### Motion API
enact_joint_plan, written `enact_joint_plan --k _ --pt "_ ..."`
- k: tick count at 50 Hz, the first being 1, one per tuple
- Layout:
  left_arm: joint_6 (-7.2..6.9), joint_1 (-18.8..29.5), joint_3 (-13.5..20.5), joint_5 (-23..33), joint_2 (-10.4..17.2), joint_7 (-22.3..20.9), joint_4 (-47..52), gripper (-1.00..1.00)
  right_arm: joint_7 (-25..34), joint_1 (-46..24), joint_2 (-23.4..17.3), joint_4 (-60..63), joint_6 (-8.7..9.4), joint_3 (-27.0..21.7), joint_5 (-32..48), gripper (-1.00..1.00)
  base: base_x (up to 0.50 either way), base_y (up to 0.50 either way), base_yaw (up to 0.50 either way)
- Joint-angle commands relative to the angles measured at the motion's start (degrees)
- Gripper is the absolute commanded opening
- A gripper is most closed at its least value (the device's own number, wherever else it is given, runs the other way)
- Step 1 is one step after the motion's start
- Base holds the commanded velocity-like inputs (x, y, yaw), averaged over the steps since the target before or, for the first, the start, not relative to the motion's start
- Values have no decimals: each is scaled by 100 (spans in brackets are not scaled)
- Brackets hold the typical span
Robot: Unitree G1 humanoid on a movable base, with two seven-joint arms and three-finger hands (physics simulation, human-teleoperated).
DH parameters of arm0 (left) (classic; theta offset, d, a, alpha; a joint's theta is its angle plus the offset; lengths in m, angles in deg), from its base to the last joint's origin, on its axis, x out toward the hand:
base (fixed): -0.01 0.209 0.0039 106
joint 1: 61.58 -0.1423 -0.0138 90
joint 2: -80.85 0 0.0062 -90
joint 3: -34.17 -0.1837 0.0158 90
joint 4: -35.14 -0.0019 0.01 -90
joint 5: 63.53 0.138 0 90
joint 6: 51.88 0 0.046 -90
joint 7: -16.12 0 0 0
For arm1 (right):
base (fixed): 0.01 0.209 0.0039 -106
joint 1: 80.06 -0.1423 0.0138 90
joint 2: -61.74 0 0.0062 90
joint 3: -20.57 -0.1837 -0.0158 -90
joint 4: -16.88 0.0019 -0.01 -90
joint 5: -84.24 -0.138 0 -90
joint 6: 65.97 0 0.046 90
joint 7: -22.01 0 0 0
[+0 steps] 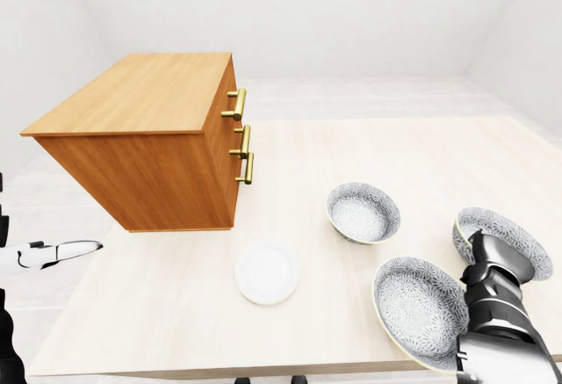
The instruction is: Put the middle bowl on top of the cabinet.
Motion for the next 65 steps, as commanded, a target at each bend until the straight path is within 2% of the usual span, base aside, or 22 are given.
enact_joint_plan --k 1,10,16,21,27,41,49,65 --pt "0 -28 43 -34 -9 -15 -7 100 104 -42 20 36 -61 3 -55 -100 0 0 0" --pt "0 -45 13 -6 -29 -21 -64 100 160 -169 -142 155 -18 -8 -35 -100 0 0 0" --pt "0 -36 -7 17 -24 -12 -83 100 334 -371 -415 348 77 -108 -79 -100 0 0 0" --pt "0 -53 -13 15 -35 -11 -69 100 716 -755 -734 930 77 -224 -86 -100 0 0 0" --pt "0 -19 4 3 -8 -19 -105 100 1007 -1128 -837 1415 77 -303 -20 -100 0 0 0" --pt "0 -3 52 -29 37 -21 -138 100 1680 -1679 -708 2160 77 -219 663 -100 0 0 0" --pt "0 -35 57 -29 17 -28 -48 100 2268 -1977 -642 2676 77 -234 1040 -100 0 0 0" --pt "0 -92 35 25 -44 -103 -128 100 3049 -3211 -41 2767 77 69 1826 -100 0 0 0"
